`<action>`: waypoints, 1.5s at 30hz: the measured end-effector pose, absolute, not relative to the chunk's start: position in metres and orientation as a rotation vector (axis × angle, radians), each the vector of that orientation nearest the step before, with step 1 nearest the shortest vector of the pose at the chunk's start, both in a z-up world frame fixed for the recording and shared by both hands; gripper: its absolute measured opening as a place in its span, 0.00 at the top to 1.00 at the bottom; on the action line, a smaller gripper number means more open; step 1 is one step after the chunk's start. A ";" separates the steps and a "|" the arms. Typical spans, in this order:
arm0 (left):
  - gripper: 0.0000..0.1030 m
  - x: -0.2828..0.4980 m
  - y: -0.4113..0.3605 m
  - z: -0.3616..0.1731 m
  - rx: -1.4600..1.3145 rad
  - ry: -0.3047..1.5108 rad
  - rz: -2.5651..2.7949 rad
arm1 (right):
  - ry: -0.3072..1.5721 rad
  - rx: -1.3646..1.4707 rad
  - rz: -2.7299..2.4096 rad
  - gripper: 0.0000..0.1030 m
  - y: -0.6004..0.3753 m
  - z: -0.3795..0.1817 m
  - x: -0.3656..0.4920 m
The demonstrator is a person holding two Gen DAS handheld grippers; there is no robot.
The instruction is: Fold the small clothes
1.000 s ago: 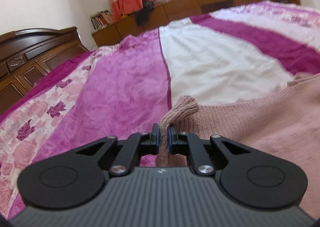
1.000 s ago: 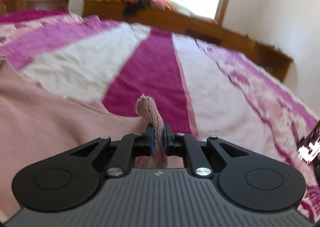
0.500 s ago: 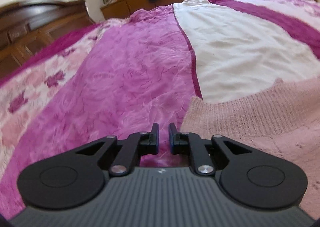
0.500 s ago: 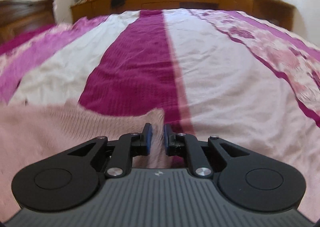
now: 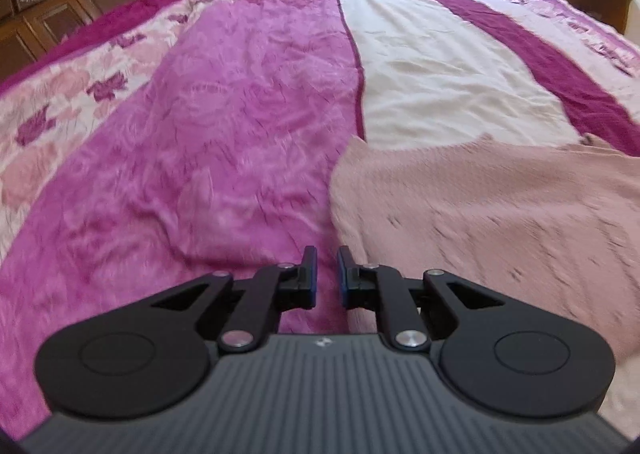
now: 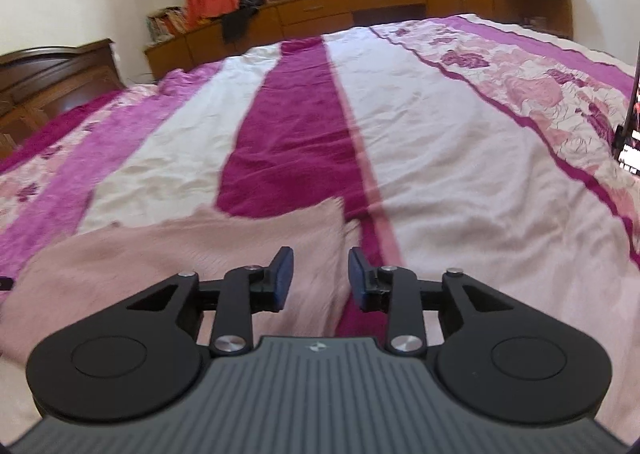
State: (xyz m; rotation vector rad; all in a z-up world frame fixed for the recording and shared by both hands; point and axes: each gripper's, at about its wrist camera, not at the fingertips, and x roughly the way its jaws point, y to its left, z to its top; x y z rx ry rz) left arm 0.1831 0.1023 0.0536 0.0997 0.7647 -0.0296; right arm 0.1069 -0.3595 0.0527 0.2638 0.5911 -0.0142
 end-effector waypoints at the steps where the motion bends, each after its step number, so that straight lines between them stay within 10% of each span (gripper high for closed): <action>1: 0.87 0.177 0.102 0.053 0.089 0.772 -0.041 | 0.600 0.258 -0.005 0.62 -0.357 0.051 0.101; 45: 0.70 0.064 0.084 0.065 -0.103 0.893 0.033 | 0.677 0.877 0.154 0.42 -0.388 -0.009 0.053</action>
